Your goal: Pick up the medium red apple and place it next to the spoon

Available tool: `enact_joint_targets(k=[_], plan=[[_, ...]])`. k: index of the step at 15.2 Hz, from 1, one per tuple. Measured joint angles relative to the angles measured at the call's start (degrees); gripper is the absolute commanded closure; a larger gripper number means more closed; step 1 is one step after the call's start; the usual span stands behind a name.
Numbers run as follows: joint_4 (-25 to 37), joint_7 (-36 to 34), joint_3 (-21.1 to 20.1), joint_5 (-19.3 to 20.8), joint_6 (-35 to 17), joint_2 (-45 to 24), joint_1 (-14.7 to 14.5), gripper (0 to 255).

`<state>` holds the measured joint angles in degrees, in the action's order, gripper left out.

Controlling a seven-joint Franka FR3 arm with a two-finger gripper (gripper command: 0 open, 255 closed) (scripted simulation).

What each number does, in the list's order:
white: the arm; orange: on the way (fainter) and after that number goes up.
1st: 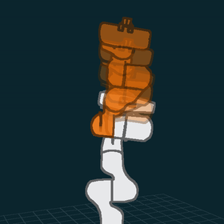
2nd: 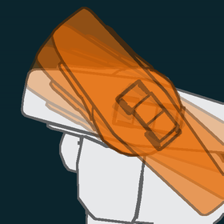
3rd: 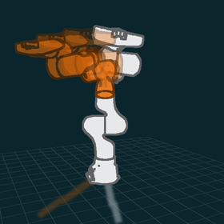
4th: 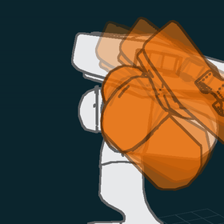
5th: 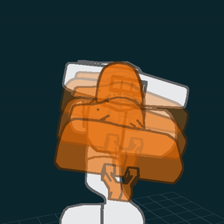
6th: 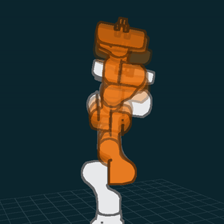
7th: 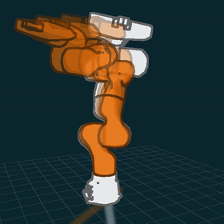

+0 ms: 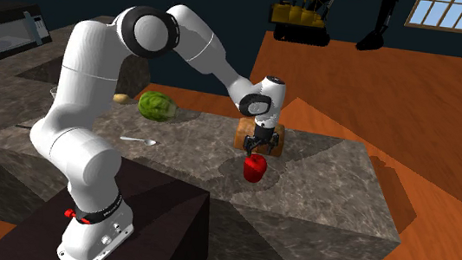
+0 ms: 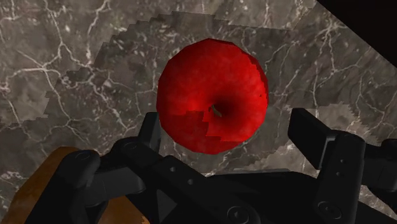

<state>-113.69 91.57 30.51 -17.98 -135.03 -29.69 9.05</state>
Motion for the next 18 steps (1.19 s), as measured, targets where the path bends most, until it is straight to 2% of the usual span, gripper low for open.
enact_joint_targets(k=[8,9,18], plan=[[0.04,0.58,-0.77,-0.99,-1.36,-1.50,0.57,0],[0.04,0.58,-0.77,-0.99,-1.37,-1.51,0.57,255],[0.09,0.58,-0.77,-0.99,-1.37,-1.50,0.58,255]])
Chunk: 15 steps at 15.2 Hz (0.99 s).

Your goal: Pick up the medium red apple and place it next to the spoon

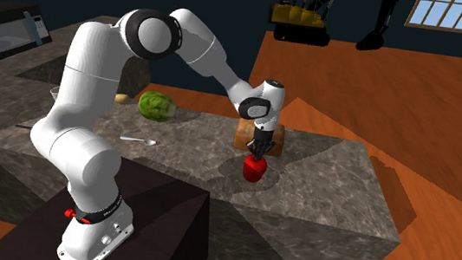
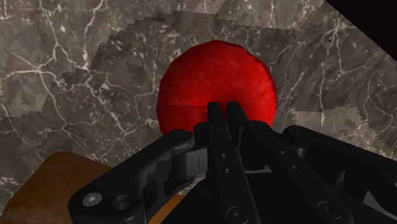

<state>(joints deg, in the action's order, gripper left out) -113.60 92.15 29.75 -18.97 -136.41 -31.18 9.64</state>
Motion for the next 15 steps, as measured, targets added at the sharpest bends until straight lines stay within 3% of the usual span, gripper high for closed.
enact_joint_targets(k=[15], plan=[[0.37,-2.83,3.50,4.92,6.92,7.23,-2.64,255]])
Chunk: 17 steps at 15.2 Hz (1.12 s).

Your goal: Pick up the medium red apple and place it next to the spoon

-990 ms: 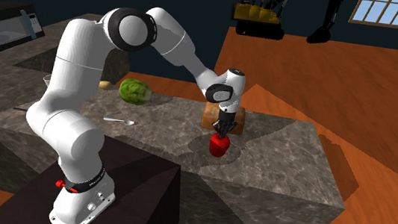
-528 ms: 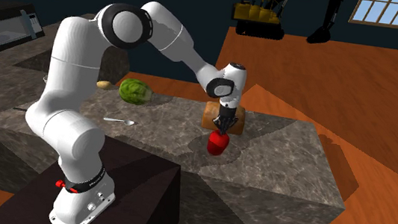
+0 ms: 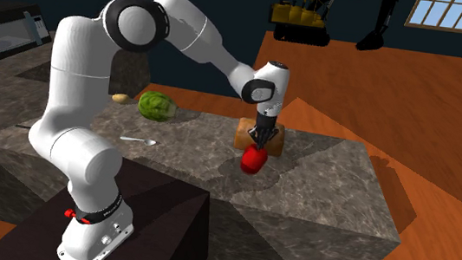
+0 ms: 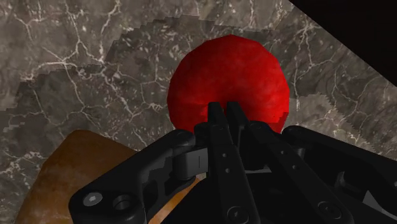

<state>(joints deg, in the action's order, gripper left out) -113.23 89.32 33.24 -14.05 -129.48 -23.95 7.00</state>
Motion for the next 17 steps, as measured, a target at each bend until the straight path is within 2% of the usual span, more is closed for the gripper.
enact_joint_targets(k=[17], plan=[[4.47,-3.49,2.77,5.64,10.82,7.61,-2.29,255]])
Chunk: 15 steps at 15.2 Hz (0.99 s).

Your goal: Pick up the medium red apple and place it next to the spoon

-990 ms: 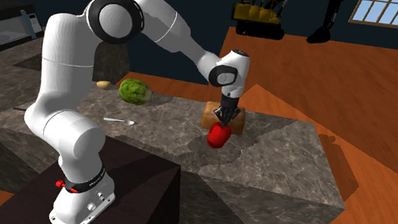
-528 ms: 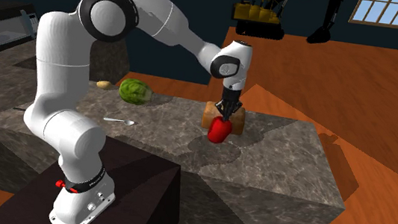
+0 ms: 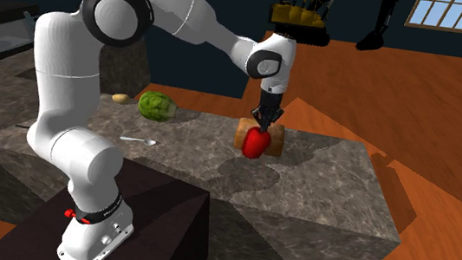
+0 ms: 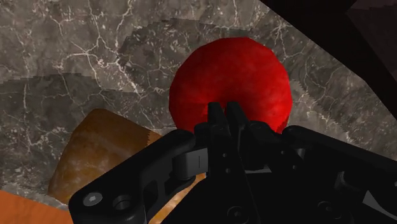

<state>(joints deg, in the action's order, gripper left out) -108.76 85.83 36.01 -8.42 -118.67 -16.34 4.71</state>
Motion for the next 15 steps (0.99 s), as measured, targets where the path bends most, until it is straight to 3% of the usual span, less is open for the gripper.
enact_joint_targets(k=[8,15], plan=[[2.98,-1.13,0.72,2.01,5.25,2.82,-0.59,255],[-7.19,-11.55,-1.23,8.28,3.53,13.13,-7.03,255]])
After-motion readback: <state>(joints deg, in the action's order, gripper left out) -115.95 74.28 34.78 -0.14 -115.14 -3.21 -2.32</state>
